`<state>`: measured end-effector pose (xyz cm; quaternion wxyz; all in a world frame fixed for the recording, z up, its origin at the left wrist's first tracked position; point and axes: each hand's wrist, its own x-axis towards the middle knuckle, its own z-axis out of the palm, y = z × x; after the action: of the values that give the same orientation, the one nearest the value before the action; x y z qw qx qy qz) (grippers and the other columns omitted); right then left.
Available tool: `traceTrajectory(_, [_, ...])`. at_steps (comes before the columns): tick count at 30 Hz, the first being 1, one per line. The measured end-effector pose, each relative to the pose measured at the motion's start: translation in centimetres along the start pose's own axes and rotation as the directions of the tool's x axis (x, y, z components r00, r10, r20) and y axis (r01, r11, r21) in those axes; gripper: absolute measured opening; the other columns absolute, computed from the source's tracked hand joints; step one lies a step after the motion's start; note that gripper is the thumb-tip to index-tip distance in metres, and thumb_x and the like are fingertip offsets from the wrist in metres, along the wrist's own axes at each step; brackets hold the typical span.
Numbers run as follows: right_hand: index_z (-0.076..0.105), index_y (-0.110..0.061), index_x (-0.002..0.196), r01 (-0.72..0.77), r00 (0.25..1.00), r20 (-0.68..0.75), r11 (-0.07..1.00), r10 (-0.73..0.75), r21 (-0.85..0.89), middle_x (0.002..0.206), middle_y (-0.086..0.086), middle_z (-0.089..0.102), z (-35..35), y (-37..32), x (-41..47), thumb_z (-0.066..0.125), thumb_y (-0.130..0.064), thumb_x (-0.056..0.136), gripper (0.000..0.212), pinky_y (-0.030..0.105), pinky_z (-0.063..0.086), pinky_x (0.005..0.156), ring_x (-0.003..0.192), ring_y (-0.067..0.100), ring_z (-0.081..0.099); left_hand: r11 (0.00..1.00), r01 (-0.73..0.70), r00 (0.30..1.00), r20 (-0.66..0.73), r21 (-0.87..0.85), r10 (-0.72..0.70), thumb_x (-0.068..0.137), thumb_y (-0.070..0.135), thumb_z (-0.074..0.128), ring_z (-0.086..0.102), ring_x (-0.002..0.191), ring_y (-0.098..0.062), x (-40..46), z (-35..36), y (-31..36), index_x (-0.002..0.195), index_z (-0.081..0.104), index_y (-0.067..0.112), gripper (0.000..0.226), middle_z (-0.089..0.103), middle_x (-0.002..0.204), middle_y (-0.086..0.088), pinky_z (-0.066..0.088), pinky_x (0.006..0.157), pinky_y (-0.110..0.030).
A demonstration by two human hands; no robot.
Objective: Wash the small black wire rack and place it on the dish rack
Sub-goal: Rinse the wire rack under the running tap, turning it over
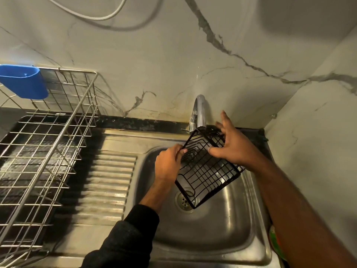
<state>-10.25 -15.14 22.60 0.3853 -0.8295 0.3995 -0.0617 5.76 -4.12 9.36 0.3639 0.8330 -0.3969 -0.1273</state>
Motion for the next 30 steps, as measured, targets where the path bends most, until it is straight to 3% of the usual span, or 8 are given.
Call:
traceTrajectory(5, [-0.008, -0.035, 0.160, 0.012, 1.000, -0.023, 1.000, -0.012, 0.014, 0.165, -0.006, 0.026, 0.4, 0.7, 0.0, 0.079, -0.018, 0.083, 0.118, 0.006, 0.043, 0.066, 0.134, 0.023, 0.050, 0.993, 0.017, 0.999, 0.035, -0.121, -0.013, 0.100, 0.038, 0.061, 0.066, 0.078, -0.014, -0.4, 0.2, -0.4, 0.100, 0.073, 0.019, 0.023, 0.073, 0.084, 0.004, 0.051, 0.070, -0.031])
traceTrajectory(9, [0.011, -0.037, 0.160, 0.037, 0.997, -0.068, 0.999, -0.038, -0.011, 0.162, -0.009, 0.031, 0.5, 1.5, -0.5, 0.079, -0.018, 0.080, 0.107, 0.001, 0.031, 0.078, 0.143, 0.016, 0.040, 0.962, 0.038, 0.991, 0.134, -0.270, -0.001, 0.099, 0.024, 0.065, 0.070, 0.090, -0.012, 0.3, 1.0, -0.3, 0.108, 0.075, 0.015, 0.016, 0.077, 0.095, 0.003, 0.056, 0.084, -0.028])
traceTrajectory(14, [0.033, -0.036, 0.155, 0.023, 0.984, -0.179, 0.999, -0.019, 0.022, 0.157, -0.005, 0.042, 0.1, 2.2, -1.4, 0.079, -0.021, 0.079, 0.090, 0.012, 0.034, 0.098, 0.140, 0.015, 0.045, 0.934, 0.134, 0.961, 0.274, -0.330, -0.041, 0.096, 0.006, 0.066, 0.068, 0.112, -0.006, 1.2, 2.7, -1.0, 0.125, 0.072, 0.017, 0.033, 0.076, 0.117, 0.005, 0.049, 0.107, -0.027])
traceTrajectory(17, [0.053, -0.030, 0.145, 0.042, 0.971, -0.237, 0.998, -0.029, 0.051, 0.146, -0.009, 0.053, -0.4, 2.4, -1.8, 0.079, -0.016, 0.080, 0.071, -0.007, 0.035, 0.082, 0.116, -0.005, 0.058, 0.952, 0.182, 0.947, 0.304, -0.246, -0.103, 0.101, 0.011, 0.060, 0.067, 0.110, -0.011, 1.5, 3.9, -1.6, 0.126, 0.071, 0.020, 0.030, 0.075, 0.117, 0.003, 0.050, 0.098, -0.025])
traceTrajectory(21, [0.063, -0.030, 0.135, 0.026, 0.944, -0.330, 0.996, 0.002, 0.081, 0.130, -0.020, 0.059, -0.9, 2.8, -2.4, 0.077, -0.017, 0.080, 0.058, 0.017, 0.041, 0.107, 0.121, -0.006, 0.052, 0.958, 0.195, 0.943, 0.308, -0.208, -0.125, 0.104, 0.013, 0.056, 0.066, 0.104, -0.016, 1.7, 5.2, -1.9, 0.123, 0.072, 0.015, 0.026, 0.075, 0.111, -0.003, 0.045, 0.087, -0.023])
traceTrajectory(25, [0.063, -0.032, 0.135, -0.035, 0.920, -0.383, 0.990, 0.087, 0.140, 0.114, -0.015, 0.063, -1.2, 3.4, -2.9, 0.077, -0.020, 0.083, 0.055, 0.020, 0.043, 0.094, 0.108, 0.000, 0.056, 0.935, 0.259, 0.922, 0.351, -0.242, -0.165, 0.103, 0.020, 0.058, 0.066, 0.103, -0.017, 2.2, 6.3, -1.8, 0.122, 0.071, 0.013, 0.024, 0.073, 0.110, -0.003, 0.048, 0.088, -0.027])
traceTrajectory(27, [0.063, -0.033, 0.135, -0.058, 0.901, -0.415, 0.984, 0.125, 0.170, 0.107, -0.013, 0.060, -1.3, 4.0, -2.9, 0.076, -0.022, 0.083, 0.055, 0.023, 0.042, 0.090, 0.099, 0.000, 0.054, 0.869, 0.361, 0.900, 0.369, -0.340, -0.230, 0.103, 0.018, 0.059, 0.071, 0.099, -0.021, 2.3, 6.9, -1.8, 0.122, 0.069, 0.010, 0.023, 0.074, 0.108, -0.006, 0.058, 0.090, -0.036])
traceTrajectory(30, [0.062, -0.036, 0.135, -0.076, 0.867, -0.464, 0.967, 0.184, 0.242, 0.113, -0.012, 0.064, -1.1, 4.9, -3.0, 0.076, -0.024, 0.083, 0.055, 0.029, 0.046, 0.094, 0.098, 0.002, 0.056, 0.604, 0.548, 0.831, 0.457, -0.578, -0.317, 0.105, 0.009, 0.053, 0.073, 0.084, -0.021, 1.9, 7.5, -1.3, 0.122, 0.062, 0.003, 0.020, 0.072, 0.111, -0.014, 0.064, 0.076, -0.034])
